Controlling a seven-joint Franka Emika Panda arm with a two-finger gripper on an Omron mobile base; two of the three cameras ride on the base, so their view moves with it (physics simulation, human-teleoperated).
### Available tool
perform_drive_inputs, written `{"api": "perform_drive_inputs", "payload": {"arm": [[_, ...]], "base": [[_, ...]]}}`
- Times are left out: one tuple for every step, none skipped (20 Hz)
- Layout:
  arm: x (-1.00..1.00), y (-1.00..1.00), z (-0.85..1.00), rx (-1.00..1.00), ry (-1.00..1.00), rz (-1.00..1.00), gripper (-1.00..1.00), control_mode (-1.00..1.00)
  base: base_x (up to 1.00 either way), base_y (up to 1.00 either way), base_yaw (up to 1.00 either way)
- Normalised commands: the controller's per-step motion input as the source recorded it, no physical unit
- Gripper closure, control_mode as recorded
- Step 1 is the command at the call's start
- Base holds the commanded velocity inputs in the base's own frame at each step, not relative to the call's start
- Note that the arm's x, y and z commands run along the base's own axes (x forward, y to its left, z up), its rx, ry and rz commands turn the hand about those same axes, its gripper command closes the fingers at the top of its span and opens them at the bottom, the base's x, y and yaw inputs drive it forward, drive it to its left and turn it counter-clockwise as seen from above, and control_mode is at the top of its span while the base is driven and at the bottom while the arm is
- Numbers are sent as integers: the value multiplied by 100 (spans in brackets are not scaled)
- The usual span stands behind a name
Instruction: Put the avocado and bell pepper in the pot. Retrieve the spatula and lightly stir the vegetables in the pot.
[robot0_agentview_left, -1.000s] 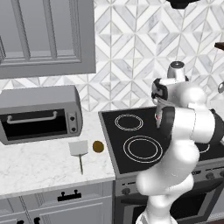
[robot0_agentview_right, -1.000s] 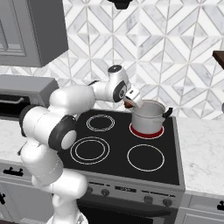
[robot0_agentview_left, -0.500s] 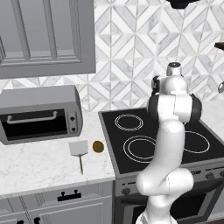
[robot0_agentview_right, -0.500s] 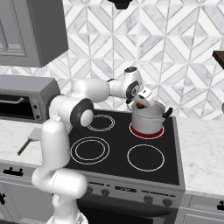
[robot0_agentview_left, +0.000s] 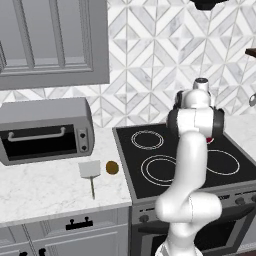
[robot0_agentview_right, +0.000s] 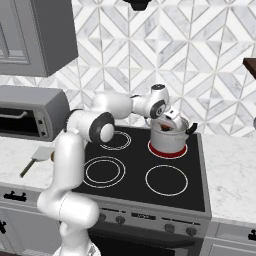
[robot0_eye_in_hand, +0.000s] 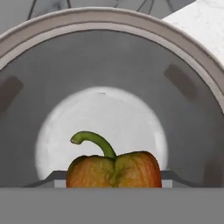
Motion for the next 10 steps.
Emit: {"api": "perform_drive_inputs", "payload": {"arm": [[0,0,-58,0,-9,3,100,-100],[3,0,-51,-1,-11,3,100,-100],[1,0,-45,-1,-13,3,100,-100],[5,-3,-36,0,-13,3,100,-100],[11,-1,-24,0,-15,3,100,-100],[16,-1,-16,0,-15,2,100,-100],[17,0,-17,0,-13,2,100,-100],[13,0,-12,0,-12,2,-100,-100],[0,0,0,0,-13,2,-100,-100],[0,0,0,0,-14,2,-100,-100]], "base": [[0,0,0],[0,0,0],[0,0,0],[0,0,0],[0,0,0],[0,0,0],[0,0,0],[0,0,0],[0,0,0],[0,0,0]]}}
